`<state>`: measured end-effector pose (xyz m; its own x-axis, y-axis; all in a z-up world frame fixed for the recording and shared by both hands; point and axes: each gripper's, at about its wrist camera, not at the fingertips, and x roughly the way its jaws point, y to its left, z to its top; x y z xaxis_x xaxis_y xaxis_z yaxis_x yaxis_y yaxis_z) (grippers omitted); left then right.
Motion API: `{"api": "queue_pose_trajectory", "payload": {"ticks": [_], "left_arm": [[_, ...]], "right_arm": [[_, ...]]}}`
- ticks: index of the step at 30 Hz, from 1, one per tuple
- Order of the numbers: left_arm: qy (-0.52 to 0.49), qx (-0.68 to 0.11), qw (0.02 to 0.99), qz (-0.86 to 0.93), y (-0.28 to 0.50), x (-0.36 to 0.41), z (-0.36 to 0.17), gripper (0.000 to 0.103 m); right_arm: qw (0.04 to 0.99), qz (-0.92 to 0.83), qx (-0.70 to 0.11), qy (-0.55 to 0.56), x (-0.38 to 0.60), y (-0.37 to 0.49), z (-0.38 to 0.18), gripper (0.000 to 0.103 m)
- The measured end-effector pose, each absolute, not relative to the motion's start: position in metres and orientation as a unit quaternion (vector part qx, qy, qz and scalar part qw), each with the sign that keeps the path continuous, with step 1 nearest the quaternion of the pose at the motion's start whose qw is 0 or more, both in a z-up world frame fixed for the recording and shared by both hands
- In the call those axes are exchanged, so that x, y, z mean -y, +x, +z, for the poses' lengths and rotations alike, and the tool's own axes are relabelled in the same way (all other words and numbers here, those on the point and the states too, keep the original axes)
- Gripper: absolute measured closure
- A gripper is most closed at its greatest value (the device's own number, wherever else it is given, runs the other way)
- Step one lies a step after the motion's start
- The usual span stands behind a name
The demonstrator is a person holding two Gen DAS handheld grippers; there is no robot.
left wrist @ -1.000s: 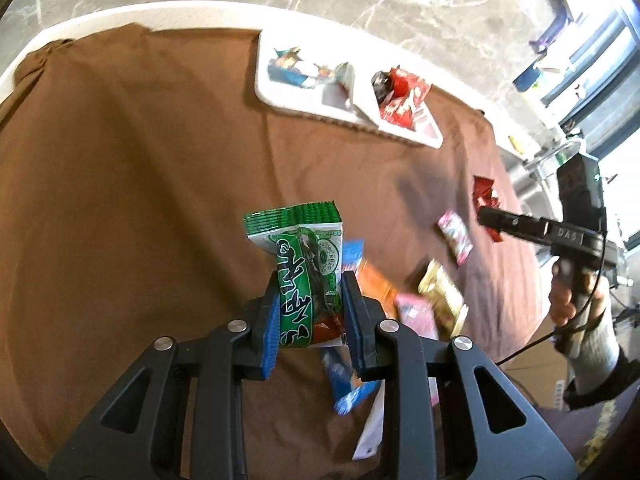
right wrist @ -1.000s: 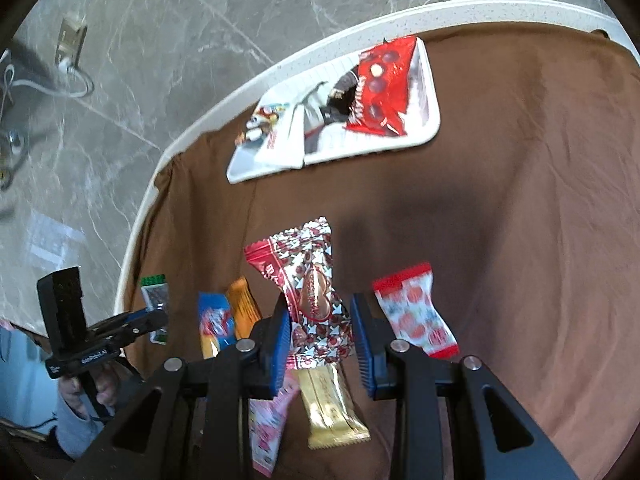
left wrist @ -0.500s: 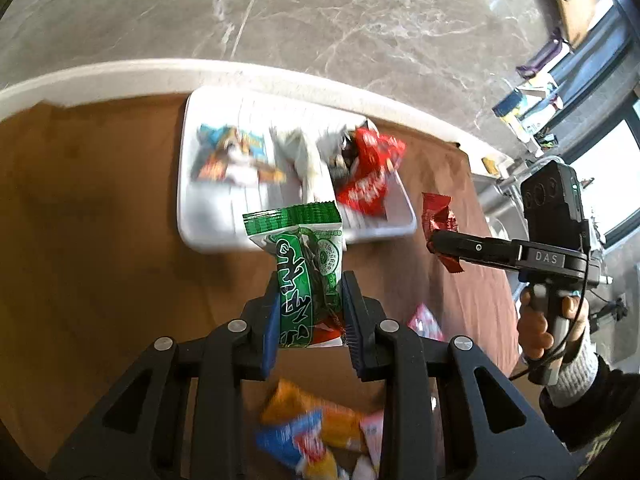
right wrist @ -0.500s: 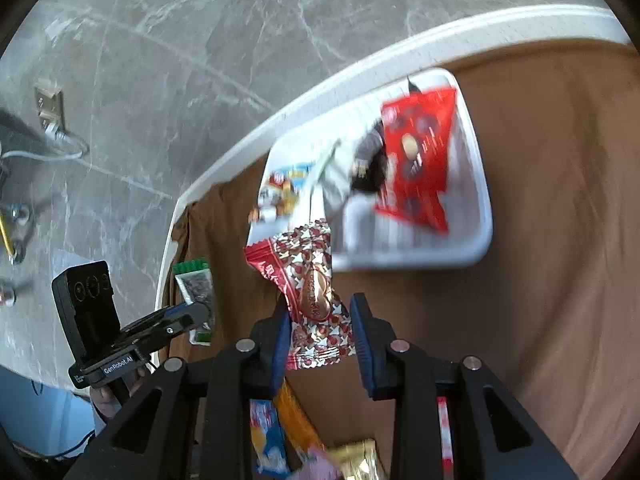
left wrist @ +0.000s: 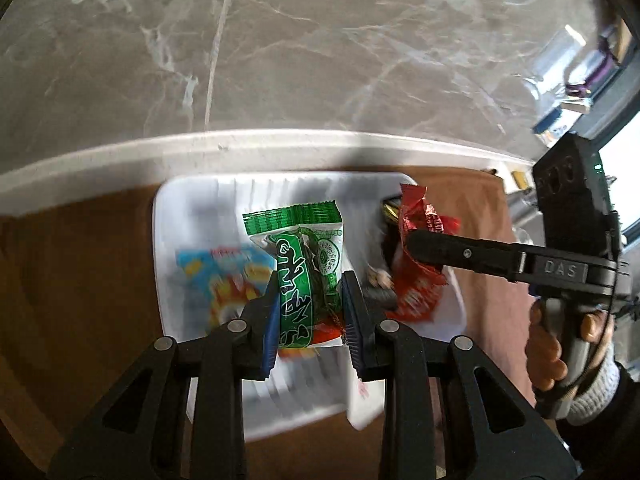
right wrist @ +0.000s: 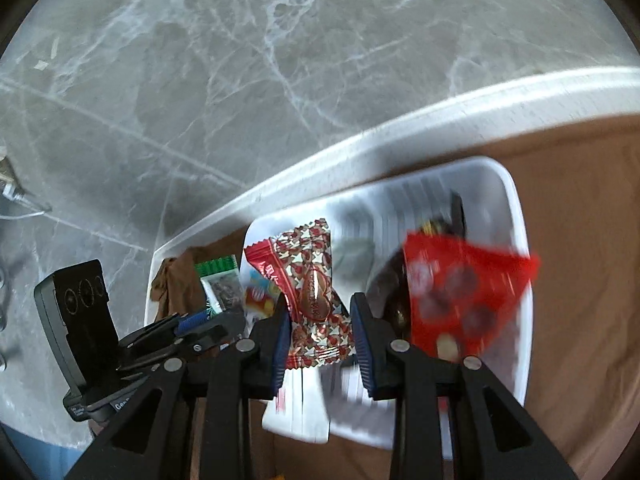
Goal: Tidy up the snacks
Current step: 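Carry green bag into tray with left tool while right tool drops candy there, then grasp blue roll cake bag with left tool while right tool grasps red-white candy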
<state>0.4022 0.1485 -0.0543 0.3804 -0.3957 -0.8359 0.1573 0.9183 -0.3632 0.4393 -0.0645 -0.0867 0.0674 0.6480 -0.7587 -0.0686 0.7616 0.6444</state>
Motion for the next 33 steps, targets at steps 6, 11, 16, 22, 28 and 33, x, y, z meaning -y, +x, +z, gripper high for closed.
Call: {"api": "queue_pose_trajectory", "payload": {"ticks": [6,11,16,22,28,33], "left_arm": [[-0.062,-0.547,0.825,-0.132,0.446,-0.138,-0.081,0.073],[-0.046,-0.541,0.831,-0.12,0.455,-0.135,-0.089,0.06],[-0.032,-0.523,0.844,-0.113,0.449,-0.134,-0.083,0.06],[-0.024,-0.5,0.858,-0.113,0.39,-0.135,-0.056,0.058],[-0.036,-0.493,0.86,-0.125,0.327,-0.132,-0.037,0.057],[-0.04,-0.509,0.85,-0.133,0.26,-0.127,-0.036,0.057]], "right_arm": [[0.725,0.22,-0.632,0.165,0.048,0.46,-0.102,0.065],[0.742,0.218,-0.617,0.145,0.047,0.453,-0.098,0.064],[0.753,0.232,-0.598,0.145,0.052,0.436,-0.081,0.063],[0.76,0.259,-0.584,0.119,0.071,0.394,-0.048,0.062],[0.774,0.267,-0.57,0.072,0.089,0.342,-0.022,0.058],[0.777,0.267,-0.57,0.01,0.105,0.29,-0.019,0.057]]}}
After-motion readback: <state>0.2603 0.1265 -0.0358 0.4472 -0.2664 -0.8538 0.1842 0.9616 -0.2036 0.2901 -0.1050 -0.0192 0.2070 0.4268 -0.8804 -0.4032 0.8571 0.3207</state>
